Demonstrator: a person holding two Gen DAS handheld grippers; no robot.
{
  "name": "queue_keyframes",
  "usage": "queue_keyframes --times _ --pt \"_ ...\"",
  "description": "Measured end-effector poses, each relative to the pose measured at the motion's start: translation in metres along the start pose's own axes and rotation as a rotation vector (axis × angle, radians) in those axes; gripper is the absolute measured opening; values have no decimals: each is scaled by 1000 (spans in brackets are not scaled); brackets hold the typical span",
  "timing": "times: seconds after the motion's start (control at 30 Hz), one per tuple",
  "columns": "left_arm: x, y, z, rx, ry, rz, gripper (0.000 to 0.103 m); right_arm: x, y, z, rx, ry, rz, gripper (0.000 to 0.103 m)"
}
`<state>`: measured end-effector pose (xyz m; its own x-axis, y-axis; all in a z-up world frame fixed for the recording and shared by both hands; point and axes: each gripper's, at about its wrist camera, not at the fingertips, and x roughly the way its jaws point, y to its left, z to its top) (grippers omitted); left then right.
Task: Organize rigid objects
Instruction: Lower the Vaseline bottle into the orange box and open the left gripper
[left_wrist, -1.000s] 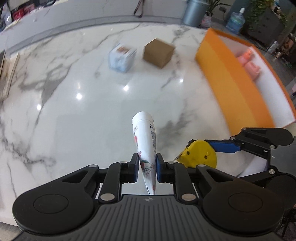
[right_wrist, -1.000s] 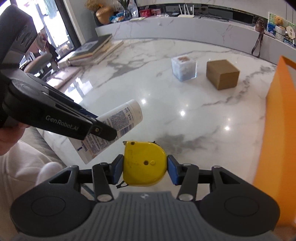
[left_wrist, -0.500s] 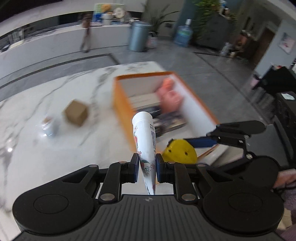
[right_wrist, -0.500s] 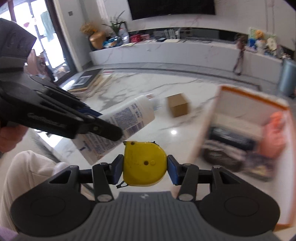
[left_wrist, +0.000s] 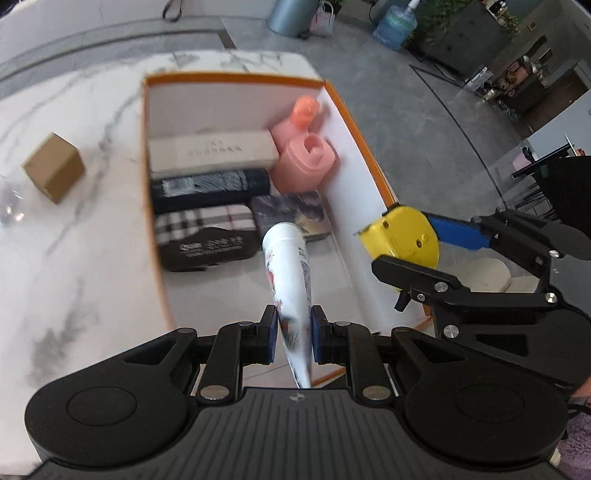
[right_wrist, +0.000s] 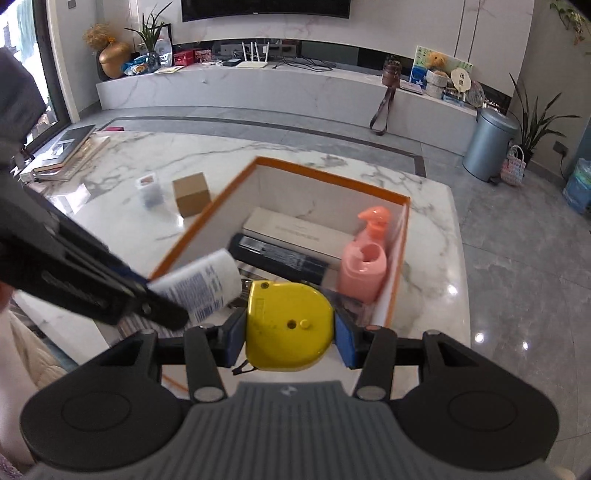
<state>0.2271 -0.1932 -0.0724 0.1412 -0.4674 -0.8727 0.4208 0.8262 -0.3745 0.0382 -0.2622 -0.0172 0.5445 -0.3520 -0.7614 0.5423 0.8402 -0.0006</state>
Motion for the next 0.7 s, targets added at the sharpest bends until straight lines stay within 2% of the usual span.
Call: queue_keyframes --times 0.1,0.27,0.4,0.53,0.7 --pt "22 -3 7 -43 26 -35 20 6 -11 -3 3 3 -1 51" --pt "52 -5 11 -150 23 -58 19 7 -28 -1 15 -19 -35 51" --pt "68 1 4 -303 20 -88 19 12 -39 0 29 -11 -43 51" --pt "83 7 -3 -413 17 -94 20 19 -45 -3 36 5 -55 51" --pt "102 17 -6 -518 99 -146 22 22 -47 -7 32 11 -74 51"
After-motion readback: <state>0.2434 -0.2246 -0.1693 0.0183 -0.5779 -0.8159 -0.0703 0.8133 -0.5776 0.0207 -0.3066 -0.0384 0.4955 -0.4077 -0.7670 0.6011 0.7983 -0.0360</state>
